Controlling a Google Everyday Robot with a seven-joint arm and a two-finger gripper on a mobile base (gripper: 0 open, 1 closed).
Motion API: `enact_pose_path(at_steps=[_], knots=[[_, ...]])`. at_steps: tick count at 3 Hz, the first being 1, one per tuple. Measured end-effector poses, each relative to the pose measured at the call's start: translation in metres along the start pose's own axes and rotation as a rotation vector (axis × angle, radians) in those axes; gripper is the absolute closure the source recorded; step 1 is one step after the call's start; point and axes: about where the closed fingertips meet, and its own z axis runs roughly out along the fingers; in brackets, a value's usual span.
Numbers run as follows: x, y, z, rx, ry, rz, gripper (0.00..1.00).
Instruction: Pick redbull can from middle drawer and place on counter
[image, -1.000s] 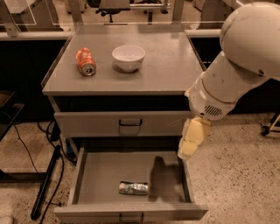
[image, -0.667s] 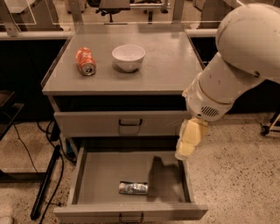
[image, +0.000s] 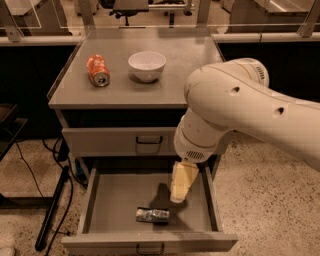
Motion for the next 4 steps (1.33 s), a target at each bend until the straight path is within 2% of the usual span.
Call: enact_pose_path(at_steps=[1,2,3,4], knots=[[0.000,0.000,0.000,0.000,0.000,0.000,0.00],[-0.001,0.004,0.026,-0.030,0.001,0.052,0.00],[-0.003,-0.002,0.066,-0.043,0.014,0.127,0.00],[-0.006,-0.007,0.095,-0.053,0.016,0.177,0.00]])
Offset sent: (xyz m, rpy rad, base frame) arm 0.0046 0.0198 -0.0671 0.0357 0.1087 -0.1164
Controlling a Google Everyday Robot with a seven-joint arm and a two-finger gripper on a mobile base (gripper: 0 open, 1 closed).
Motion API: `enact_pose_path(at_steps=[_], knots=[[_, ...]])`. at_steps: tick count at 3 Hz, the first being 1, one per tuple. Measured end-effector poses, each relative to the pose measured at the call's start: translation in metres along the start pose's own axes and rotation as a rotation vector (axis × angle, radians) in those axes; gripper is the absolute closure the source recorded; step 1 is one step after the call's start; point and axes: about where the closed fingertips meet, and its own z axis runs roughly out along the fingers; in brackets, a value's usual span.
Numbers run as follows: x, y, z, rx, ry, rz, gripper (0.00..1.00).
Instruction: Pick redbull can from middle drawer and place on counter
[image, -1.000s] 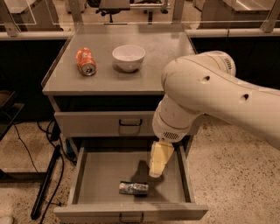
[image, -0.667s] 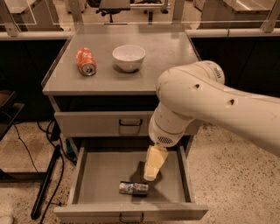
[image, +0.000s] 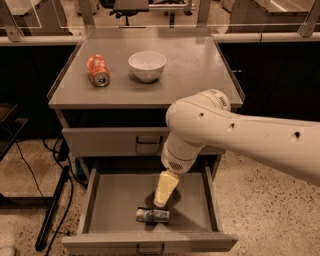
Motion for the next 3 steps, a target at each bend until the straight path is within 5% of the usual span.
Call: enact_pose_path(at_steps=[1,3], knots=[[0.000,0.000,0.000,0.000,0.000,0.000,0.00],[0.003,-0.018,0.017,0.088,-0.010,-0.102,0.00]])
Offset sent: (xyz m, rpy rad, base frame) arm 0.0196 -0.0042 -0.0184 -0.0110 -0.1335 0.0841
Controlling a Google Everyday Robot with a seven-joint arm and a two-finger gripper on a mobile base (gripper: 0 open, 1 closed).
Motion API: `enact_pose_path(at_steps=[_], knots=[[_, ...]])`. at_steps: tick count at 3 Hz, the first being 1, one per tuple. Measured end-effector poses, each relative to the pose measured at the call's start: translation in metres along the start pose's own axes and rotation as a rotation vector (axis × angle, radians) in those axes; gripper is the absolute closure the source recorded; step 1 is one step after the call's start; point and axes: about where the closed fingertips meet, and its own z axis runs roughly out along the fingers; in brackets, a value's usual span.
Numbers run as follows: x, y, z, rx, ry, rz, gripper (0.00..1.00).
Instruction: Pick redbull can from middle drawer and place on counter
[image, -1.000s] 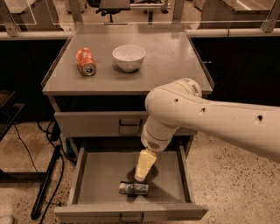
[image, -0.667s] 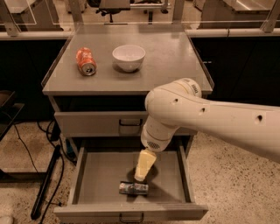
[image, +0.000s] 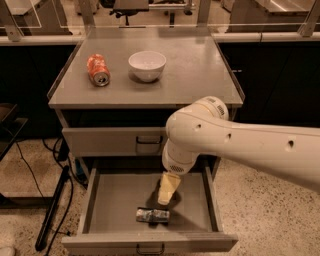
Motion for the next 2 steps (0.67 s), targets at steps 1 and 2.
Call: enact_pose_path(at_steps=[1,2], knots=[[0.0001,-0.0011,-0.0003,0.005,0.000,-0.003,0.00],[-0.0017,0.0019,0.0030,0.002,-0.007,-0.028,0.00]])
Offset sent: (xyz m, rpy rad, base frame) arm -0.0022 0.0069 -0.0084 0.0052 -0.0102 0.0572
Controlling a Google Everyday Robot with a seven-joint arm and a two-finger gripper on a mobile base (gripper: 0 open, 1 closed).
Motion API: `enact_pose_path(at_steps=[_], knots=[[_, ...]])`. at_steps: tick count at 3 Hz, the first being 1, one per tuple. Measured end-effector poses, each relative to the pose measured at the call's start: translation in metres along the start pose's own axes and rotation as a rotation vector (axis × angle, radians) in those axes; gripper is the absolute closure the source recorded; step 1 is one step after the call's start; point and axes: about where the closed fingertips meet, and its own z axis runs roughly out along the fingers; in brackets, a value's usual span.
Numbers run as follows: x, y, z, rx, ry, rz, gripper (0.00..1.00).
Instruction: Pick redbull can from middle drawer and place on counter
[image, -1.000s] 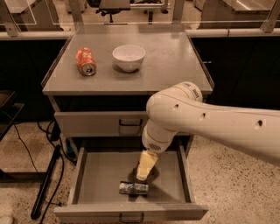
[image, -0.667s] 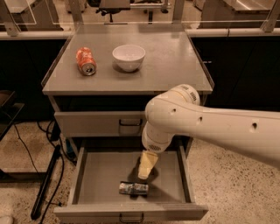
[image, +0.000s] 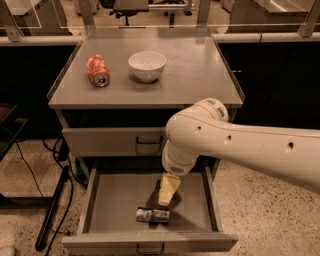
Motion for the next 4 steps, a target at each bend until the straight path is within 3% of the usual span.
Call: enact_pose_path(at_steps=[1,2,3,4], knots=[[-0.007,-0.003,0.041,0.008,-0.049,-0.054,0.00],[-0.007,-0.003,0.041,0.008,-0.049,-0.054,0.00],[-0.006,0.007,0.069,-0.035,-0.052,-0.052,0.00],[-0.007,0.015,0.128,-0.087,-0.039,-0.071,0.00]])
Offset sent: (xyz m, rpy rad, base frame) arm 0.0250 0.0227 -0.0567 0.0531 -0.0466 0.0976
